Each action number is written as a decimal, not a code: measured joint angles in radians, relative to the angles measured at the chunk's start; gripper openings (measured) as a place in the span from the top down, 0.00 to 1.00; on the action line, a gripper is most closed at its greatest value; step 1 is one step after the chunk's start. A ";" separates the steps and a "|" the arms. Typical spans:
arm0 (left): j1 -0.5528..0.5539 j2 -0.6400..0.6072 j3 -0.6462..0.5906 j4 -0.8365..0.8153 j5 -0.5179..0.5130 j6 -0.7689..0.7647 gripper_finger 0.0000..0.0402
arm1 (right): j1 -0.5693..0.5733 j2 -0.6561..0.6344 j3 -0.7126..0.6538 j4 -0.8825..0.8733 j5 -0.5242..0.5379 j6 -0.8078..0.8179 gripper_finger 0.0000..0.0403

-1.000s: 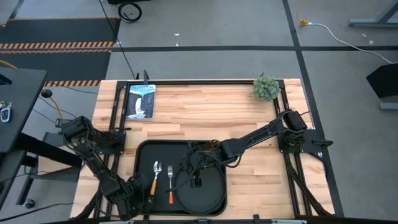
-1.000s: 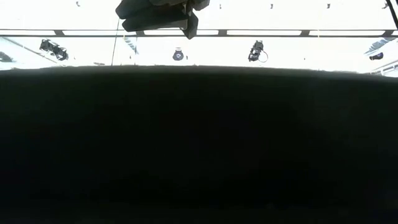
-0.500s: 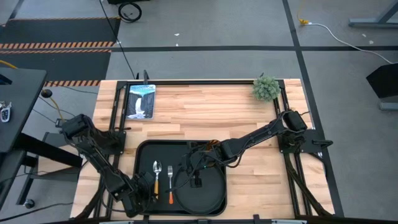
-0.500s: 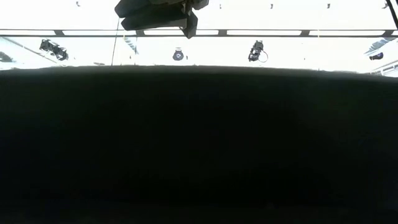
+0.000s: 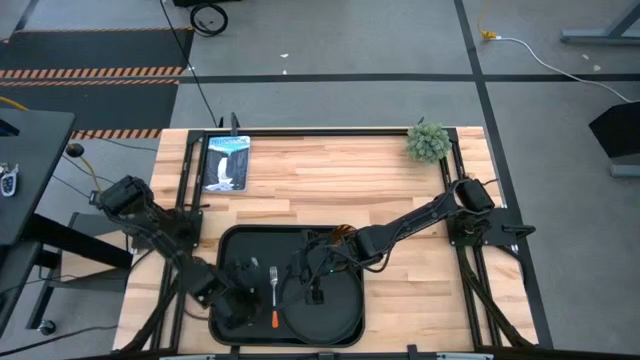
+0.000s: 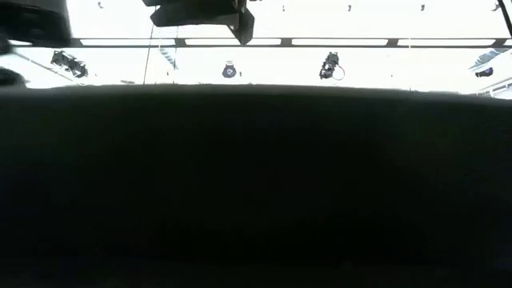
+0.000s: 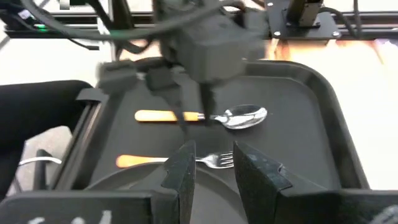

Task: Pick and place plate/cup/fork/spoon on tray
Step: Adjust the orange fork on the black tray

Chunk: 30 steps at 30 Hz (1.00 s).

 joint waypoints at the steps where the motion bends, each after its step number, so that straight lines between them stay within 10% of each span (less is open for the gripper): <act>1: 0.020 0.000 0.000 0.006 0.009 0.058 0.63 | 0.005 0.000 0.000 0.000 0.000 0.008 0.72; 30: 0.346 -0.002 -0.002 -0.069 0.397 0.861 0.63 | 0.075 -0.003 0.000 -0.005 0.108 0.126 0.72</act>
